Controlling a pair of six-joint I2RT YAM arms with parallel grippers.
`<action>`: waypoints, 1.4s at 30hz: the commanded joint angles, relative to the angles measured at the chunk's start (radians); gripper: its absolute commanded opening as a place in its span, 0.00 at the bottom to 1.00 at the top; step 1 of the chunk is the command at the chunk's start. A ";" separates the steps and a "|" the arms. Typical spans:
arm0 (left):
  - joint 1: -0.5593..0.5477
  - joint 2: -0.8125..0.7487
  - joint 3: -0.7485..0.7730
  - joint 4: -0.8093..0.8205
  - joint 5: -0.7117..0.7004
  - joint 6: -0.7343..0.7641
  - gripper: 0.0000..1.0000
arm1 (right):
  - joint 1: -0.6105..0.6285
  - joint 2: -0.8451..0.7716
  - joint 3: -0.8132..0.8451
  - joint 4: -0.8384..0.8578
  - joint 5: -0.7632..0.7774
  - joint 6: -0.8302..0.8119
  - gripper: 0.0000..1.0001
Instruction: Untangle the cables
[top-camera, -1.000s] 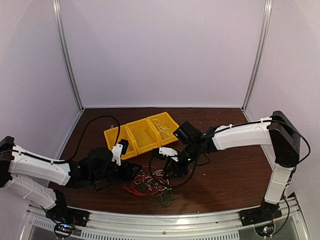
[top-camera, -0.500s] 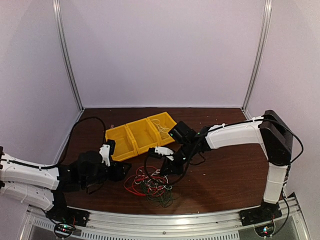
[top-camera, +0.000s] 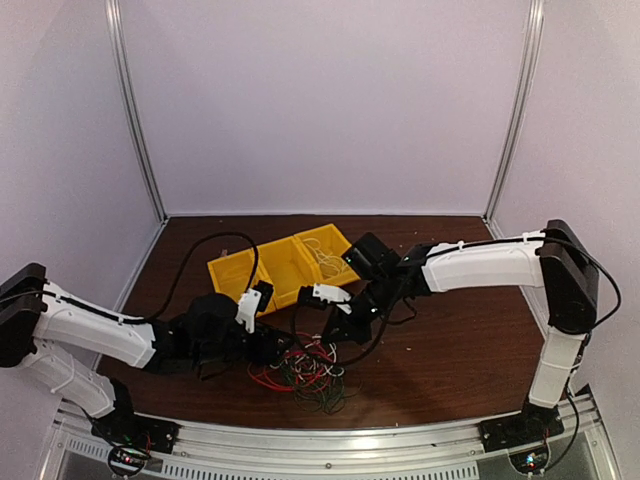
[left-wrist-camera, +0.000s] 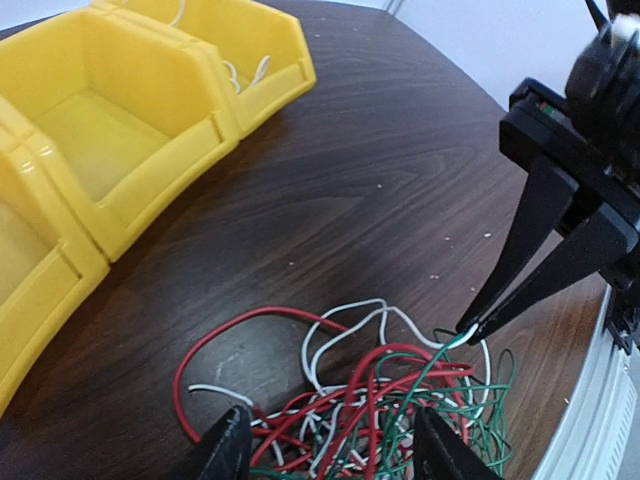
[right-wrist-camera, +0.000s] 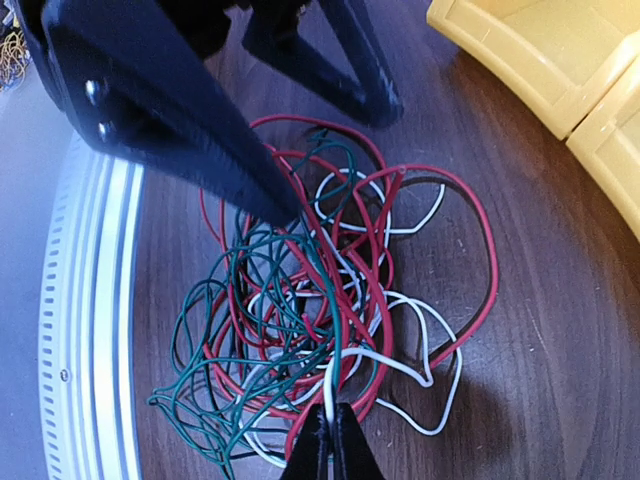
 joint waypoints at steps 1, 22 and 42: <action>-0.003 0.082 0.068 0.157 0.167 0.074 0.56 | 0.005 -0.064 0.023 -0.009 0.031 -0.003 0.06; -0.009 0.289 0.095 0.288 0.265 0.051 0.34 | 0.005 -0.177 0.034 -0.020 0.016 -0.008 0.00; -0.011 0.385 0.032 0.340 0.207 0.029 0.33 | -0.023 -0.273 0.554 -0.210 0.017 0.035 0.00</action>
